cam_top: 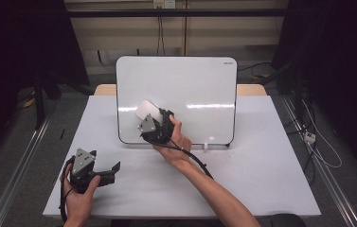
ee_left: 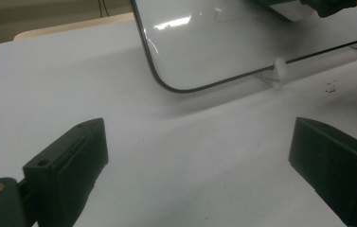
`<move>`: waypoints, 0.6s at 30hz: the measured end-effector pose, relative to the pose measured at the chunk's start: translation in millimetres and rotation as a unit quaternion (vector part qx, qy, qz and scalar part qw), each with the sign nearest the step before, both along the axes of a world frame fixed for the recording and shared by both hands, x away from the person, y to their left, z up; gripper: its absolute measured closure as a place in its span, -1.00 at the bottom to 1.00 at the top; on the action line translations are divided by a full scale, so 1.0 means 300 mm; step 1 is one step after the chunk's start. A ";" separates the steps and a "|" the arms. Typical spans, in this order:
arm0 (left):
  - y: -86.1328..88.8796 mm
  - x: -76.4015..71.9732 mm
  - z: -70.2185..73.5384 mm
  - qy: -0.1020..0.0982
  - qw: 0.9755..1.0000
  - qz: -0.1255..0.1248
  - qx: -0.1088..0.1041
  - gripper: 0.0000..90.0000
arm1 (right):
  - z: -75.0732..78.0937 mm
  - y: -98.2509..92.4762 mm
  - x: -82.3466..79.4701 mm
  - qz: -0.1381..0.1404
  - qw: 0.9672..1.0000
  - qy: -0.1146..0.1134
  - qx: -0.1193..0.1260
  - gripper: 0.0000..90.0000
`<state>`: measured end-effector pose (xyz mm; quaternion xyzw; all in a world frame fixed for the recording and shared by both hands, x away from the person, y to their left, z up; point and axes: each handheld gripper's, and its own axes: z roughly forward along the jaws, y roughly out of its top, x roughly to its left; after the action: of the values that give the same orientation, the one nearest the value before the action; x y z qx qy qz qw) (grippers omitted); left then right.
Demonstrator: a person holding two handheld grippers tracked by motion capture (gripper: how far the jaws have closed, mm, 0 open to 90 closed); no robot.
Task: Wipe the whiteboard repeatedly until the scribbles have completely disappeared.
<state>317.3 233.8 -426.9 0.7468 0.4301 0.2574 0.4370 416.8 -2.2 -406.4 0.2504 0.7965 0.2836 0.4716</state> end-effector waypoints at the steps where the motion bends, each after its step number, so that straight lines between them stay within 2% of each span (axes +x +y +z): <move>1: 0.000 0.000 0.000 0.000 1.000 -0.001 0.001 -0.87 | 0.000 0.001 0.000 -0.001 1.000 0.001 -0.001 -0.29; 3: -0.001 0.000 0.000 0.000 1.000 -0.001 0.001 -0.87 | -0.001 0.002 0.000 0.000 1.000 0.001 -0.001 -0.29; 4: -0.001 0.000 0.001 -0.001 1.000 -0.002 0.003 -0.87 | -0.009 0.015 -0.010 0.007 1.000 0.004 -0.016 -0.29; 5: -0.002 0.000 0.000 -0.002 1.000 -0.002 0.004 -0.87 | -0.009 0.015 -0.010 0.007 1.000 0.004 -0.016 -0.29; 7: -0.003 -0.001 0.002 -0.002 1.000 -0.002 0.004 -0.87 | -0.027 0.039 -0.024 0.017 0.999 0.006 -0.034 -0.29; 11: 0.000 -0.002 0.001 -0.002 1.000 0.000 0.003 -0.87 | -0.035 0.048 -0.026 0.020 0.999 0.003 -0.041 -0.29; 12: 0.000 -0.002 0.001 -0.002 1.000 0.000 0.002 -0.87 | -0.042 0.054 -0.030 0.025 0.998 0.003 -0.054 -0.29; 18: -0.001 -0.004 0.003 -0.004 1.000 -0.003 0.003 -0.87 | -0.061 0.073 -0.047 0.041 0.996 0.006 -0.075 -0.29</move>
<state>316.1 233.5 -426.0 0.7484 0.4255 0.2604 0.4371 402.8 19.7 -424.7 0.1828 0.8279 0.2405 0.4725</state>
